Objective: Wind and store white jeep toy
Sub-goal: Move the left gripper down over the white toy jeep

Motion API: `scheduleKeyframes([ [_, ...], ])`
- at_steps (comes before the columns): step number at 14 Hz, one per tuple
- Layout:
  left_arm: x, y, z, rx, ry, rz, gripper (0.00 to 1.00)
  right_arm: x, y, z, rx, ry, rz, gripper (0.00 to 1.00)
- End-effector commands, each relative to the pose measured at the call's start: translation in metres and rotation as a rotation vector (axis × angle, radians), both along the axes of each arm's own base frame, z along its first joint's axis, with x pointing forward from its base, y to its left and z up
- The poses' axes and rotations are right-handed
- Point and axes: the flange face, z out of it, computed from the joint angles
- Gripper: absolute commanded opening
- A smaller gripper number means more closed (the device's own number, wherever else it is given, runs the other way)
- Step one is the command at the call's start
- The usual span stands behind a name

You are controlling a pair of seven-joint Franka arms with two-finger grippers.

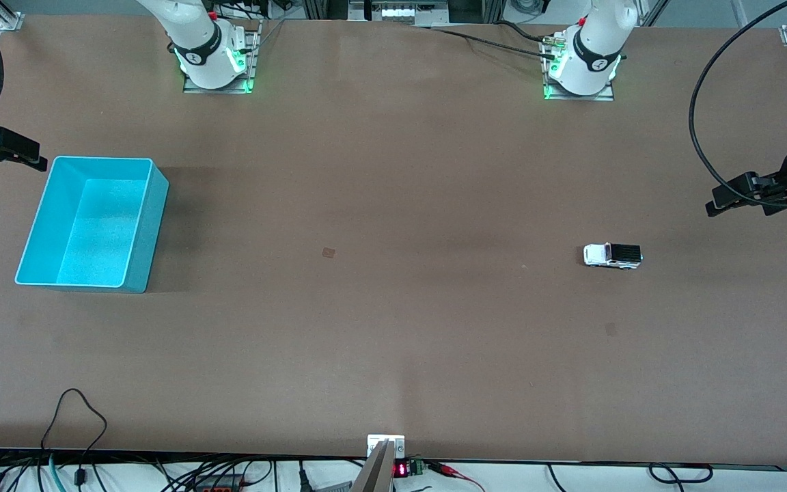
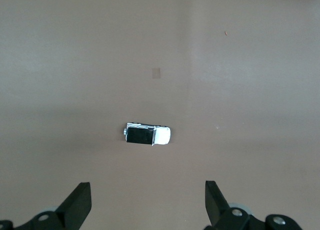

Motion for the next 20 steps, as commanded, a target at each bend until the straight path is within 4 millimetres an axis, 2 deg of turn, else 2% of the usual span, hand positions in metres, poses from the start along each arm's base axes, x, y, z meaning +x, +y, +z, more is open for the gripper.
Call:
scheduleKeyframes([
  [1,-0.010,0.001,0.004,0.026,0.007,0.008,1.00,-0.002,-0.004,0.000,-0.009,0.000,0.018,1.00],
  [4,-0.009,0.000,-0.003,0.026,0.013,0.002,1.00,-0.002,-0.004,0.001,-0.010,-0.002,0.018,1.00],
  [6,-0.008,0.002,-0.018,0.025,0.020,-0.009,1.00,-0.002,-0.004,0.000,-0.009,0.000,0.018,1.00],
  [8,-0.008,0.002,-0.045,0.023,0.032,-0.052,1.00,-0.002,-0.004,0.001,-0.008,-0.002,0.018,1.00],
  [12,-0.006,-0.002,-0.108,0.025,-0.029,-0.287,1.00,-0.001,-0.004,0.000,-0.006,-0.001,0.017,1.00],
  [14,-0.017,0.000,-0.144,0.016,0.013,-0.374,1.00,0.000,-0.004,-0.003,-0.002,0.003,0.014,1.00],
  [15,-0.019,0.000,-0.158,0.006,0.035,-0.442,1.00,0.000,-0.005,-0.003,0.000,0.003,0.013,1.00],
  [17,-0.020,0.004,-0.197,-0.026,0.092,-0.566,1.00,-0.001,-0.007,-0.003,0.000,0.006,0.009,1.00],
  [20,-0.024,0.010,-0.237,-0.075,0.141,-0.758,1.00,-0.001,-0.007,-0.003,0.000,0.005,0.009,1.00],
])
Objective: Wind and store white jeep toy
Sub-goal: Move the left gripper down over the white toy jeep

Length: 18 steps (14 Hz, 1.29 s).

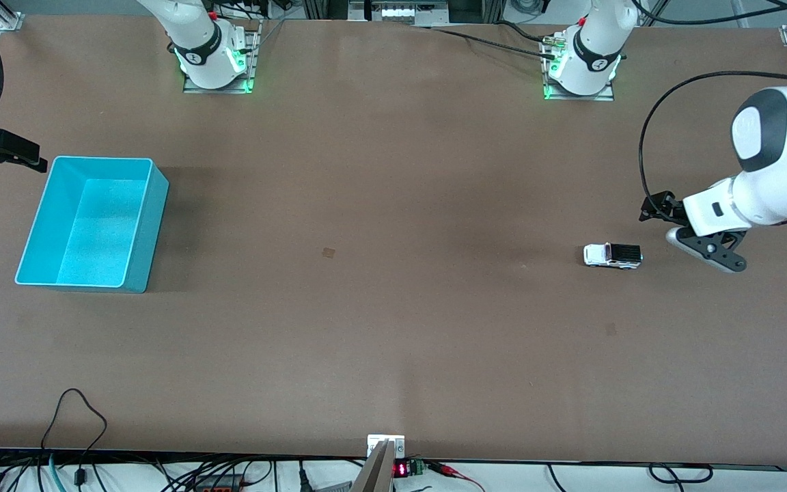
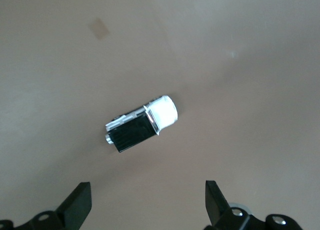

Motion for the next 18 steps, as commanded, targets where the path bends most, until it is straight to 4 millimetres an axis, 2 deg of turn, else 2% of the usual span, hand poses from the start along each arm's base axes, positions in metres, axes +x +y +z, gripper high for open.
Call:
scheduleKeyframes([
  [1,-0.003,0.003,-0.031,-0.024,0.033,-0.186,1.00,-0.002,-0.003,0.001,0.000,-0.003,0.015,1.00],
  [4,-0.002,0.011,-0.068,-0.074,0.051,-0.364,1.00,-0.002,-0.003,0.001,0.001,-0.003,0.015,1.00],
  [7,0.002,0.012,-0.086,-0.043,0.014,-0.566,1.00,-0.002,-0.003,0.001,0.001,-0.003,0.015,1.00],
  [9,0.001,0.011,-0.110,-0.043,0.055,-0.645,1.00,-0.002,-0.002,0.001,0.001,-0.003,0.015,1.00],
  [11,0.004,0.004,-0.114,-0.038,0.011,-0.746,1.00,-0.002,-0.002,0.001,0.002,-0.004,0.015,1.00],
  [14,-0.002,-0.008,-0.129,-0.039,-0.042,-0.849,1.00,-0.002,-0.001,0.001,0.003,-0.004,0.016,1.00],
  [18,-0.004,-0.026,-0.137,0.049,-0.074,-1.034,1.00,-0.002,-0.001,0.001,0.003,-0.004,0.016,1.00],
])
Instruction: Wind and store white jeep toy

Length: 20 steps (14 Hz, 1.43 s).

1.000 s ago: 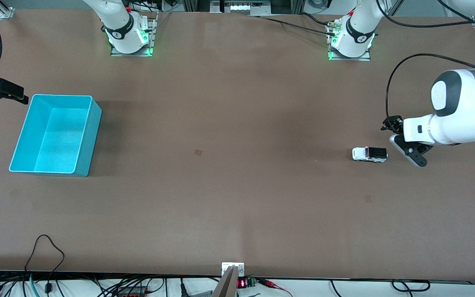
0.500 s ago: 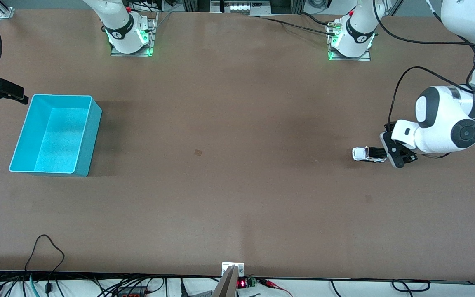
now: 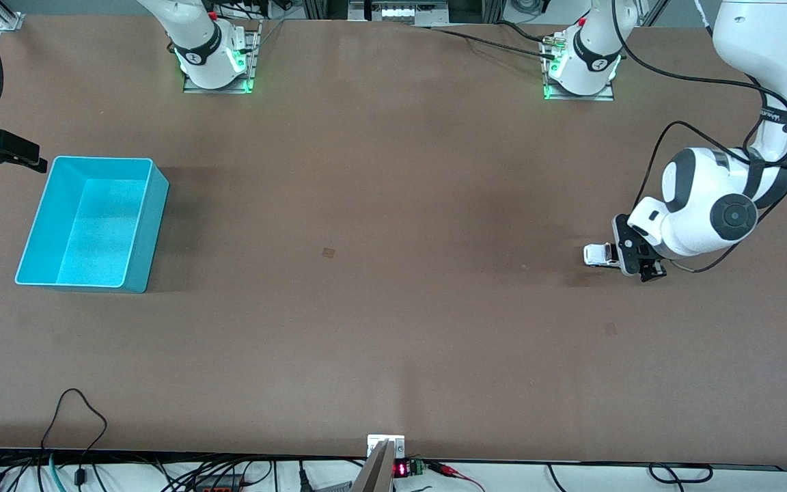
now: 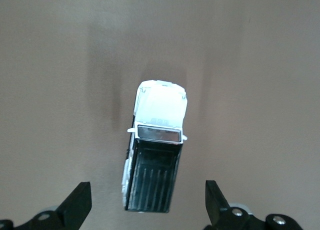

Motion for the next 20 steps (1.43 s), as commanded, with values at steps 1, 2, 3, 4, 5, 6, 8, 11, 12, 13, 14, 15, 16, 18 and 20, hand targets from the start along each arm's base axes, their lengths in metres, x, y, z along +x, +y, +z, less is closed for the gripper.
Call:
scheduleKeyframes([
  [1,-0.007,-0.012,-0.003,0.037,-0.038,-0.127,1.00,-0.002,-0.002,0.001,0.002,-0.004,0.015,1.00],
  [2,-0.011,-0.012,-0.009,0.034,-0.038,-0.130,1.00,-0.002,-0.001,0.002,0.002,-0.005,0.017,1.00],
  [3,-0.013,-0.013,-0.013,0.032,-0.043,-0.133,1.00,-0.002,-0.001,0.001,0.002,-0.004,0.017,1.00],
  [4,-0.017,-0.014,-0.017,0.026,-0.050,-0.136,1.00,-0.002,-0.002,0.001,0.002,-0.004,0.015,1.00],
  [5,-0.017,-0.013,-0.020,0.023,-0.060,-0.137,1.00,-0.002,-0.001,0.001,0.002,-0.004,0.017,1.00],
  [6,-0.018,-0.012,-0.022,0.022,-0.060,-0.136,1.00,-0.002,-0.001,0.001,0.002,-0.004,0.017,1.00],
  [8,-0.021,-0.005,-0.025,0.021,-0.053,-0.126,1.00,-0.002,-0.002,0.001,0.003,-0.002,0.016,1.00],
  [11,-0.025,-0.005,-0.030,0.019,-0.043,-0.130,1.00,-0.002,-0.002,0.001,0.001,-0.002,0.017,1.00],
  [12,-0.025,-0.002,-0.033,0.018,-0.037,-0.124,1.00,-0.002,-0.002,0.001,0.001,-0.002,0.017,1.00],
  [13,-0.025,-0.002,-0.034,0.018,-0.037,-0.124,1.00,-0.002,-0.003,0.001,0.001,-0.004,0.017,1.00],
  [14,-0.025,0.000,-0.034,0.016,-0.046,-0.120,1.00,-0.002,-0.003,0.001,0.001,-0.004,0.015,1.00],
  [15,-0.025,0.004,-0.037,0.014,-0.043,-0.116,1.00,-0.002,-0.002,0.001,0.003,-0.004,0.016,1.00],
  [16,-0.025,0.004,-0.040,0.012,-0.039,-0.123,1.00,-0.002,-0.003,0.001,0.003,-0.004,0.015,1.00],
  [18,-0.024,0.003,-0.040,0.007,-0.056,-0.141,0.99,-0.002,-0.001,0.001,0.003,-0.004,0.018,1.00],
  [20,-0.024,0.003,-0.044,0.005,-0.054,-0.143,0.94,-0.002,-0.001,0.001,0.003,-0.002,0.018,1.00],
])
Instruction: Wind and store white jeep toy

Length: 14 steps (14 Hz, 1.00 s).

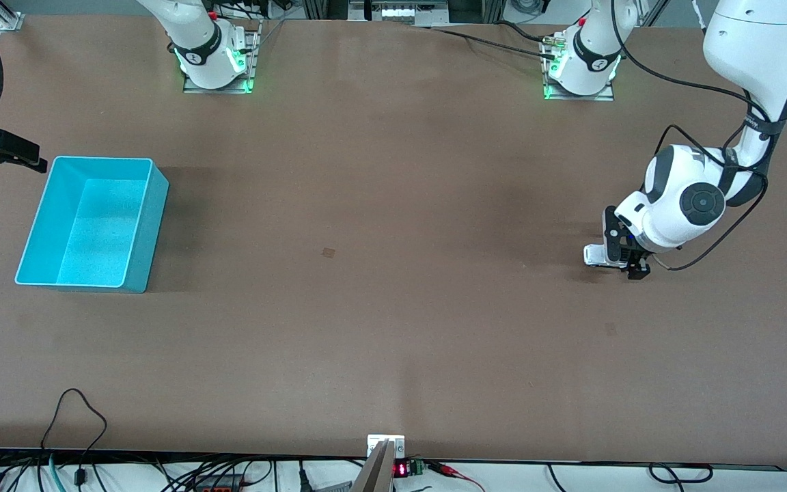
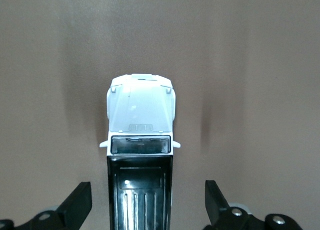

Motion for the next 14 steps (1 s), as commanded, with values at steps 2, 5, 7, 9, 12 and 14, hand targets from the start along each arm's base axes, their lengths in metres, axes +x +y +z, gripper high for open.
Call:
scheduleKeyframes([
  [2,0.000,0.002,-0.002,0.003,-0.008,-0.032,0.89,-0.002,0.000,0.001,0.001,-0.001,0.020,1.00],
  [5,0.000,0.002,-0.002,0.002,-0.008,-0.031,0.67,-0.002,-0.001,0.001,0.003,-0.001,0.018,1.00],
  [7,0.000,0.002,-0.003,0.001,-0.008,-0.029,0.53,-0.002,0.000,0.001,0.003,-0.001,0.019,1.00],
  [9,0.000,0.002,-0.001,0.002,-0.010,-0.029,0.40,-0.002,0.000,0.001,0.003,-0.001,0.019,1.00],
  [12,0.001,0.002,0.005,0.006,-0.010,-0.027,0.34,-0.002,0.000,0.001,0.003,0.001,0.019,1.00],
  [14,0.001,0.003,0.009,0.008,-0.015,-0.025,0.34,-0.002,0.000,0.001,0.003,0.001,0.018,1.00],
])
